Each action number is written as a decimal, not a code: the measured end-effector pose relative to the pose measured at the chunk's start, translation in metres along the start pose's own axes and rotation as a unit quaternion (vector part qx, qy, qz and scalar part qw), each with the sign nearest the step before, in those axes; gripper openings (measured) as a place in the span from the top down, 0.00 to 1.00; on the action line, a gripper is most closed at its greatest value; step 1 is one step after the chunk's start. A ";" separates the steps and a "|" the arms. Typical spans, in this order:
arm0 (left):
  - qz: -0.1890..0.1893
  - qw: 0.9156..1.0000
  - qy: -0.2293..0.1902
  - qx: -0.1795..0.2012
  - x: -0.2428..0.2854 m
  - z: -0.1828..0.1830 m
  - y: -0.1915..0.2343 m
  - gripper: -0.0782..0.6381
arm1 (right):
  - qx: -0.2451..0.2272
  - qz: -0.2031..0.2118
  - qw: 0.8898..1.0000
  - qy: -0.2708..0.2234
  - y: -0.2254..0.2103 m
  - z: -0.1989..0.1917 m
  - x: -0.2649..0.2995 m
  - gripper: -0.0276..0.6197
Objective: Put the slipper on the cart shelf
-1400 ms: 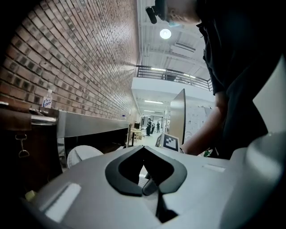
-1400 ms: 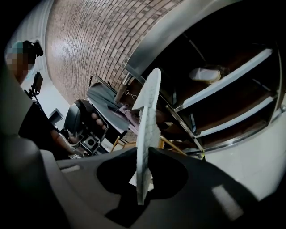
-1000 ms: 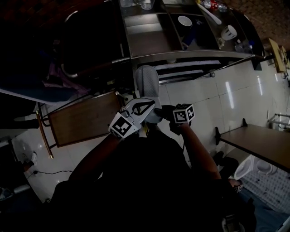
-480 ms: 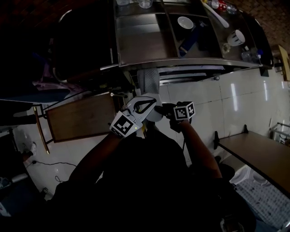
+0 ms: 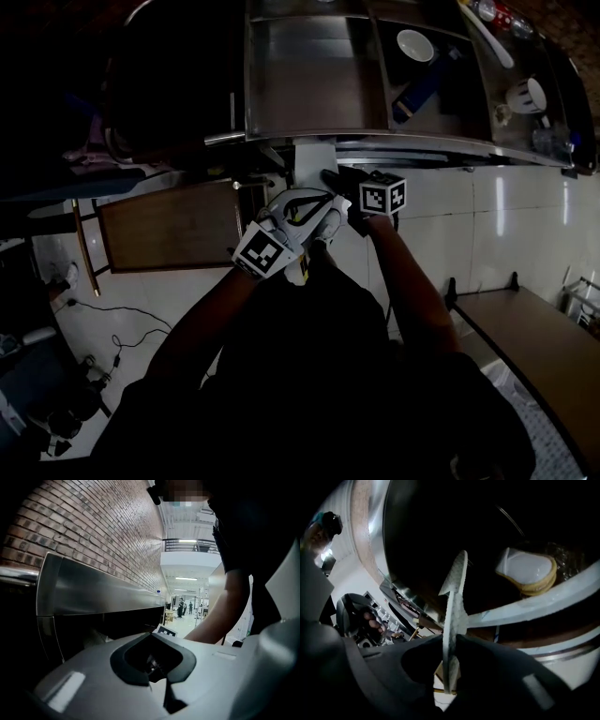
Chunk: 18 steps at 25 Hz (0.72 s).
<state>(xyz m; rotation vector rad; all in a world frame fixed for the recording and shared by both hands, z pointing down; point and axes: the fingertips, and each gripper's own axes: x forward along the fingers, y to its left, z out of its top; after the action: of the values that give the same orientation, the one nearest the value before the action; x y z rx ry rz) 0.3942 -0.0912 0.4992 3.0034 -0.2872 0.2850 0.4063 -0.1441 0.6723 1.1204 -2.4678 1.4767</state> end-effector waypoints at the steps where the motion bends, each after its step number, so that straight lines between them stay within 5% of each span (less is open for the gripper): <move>1: 0.004 1.000 0.001 0.003 0.002 -0.002 0.003 0.88 | -0.007 -0.002 1.000 -0.010 -0.004 0.007 0.003 0.86; 18: 0.061 0.998 -0.012 -0.023 0.013 -0.012 0.032 0.88 | -0.083 -0.027 0.991 -0.100 -0.029 0.075 0.035 0.86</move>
<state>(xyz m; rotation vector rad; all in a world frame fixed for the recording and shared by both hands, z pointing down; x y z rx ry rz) 0.3981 -0.1230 0.5167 2.9513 -0.4749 0.2507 0.4208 -0.2306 0.6664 1.3497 -2.6075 1.1706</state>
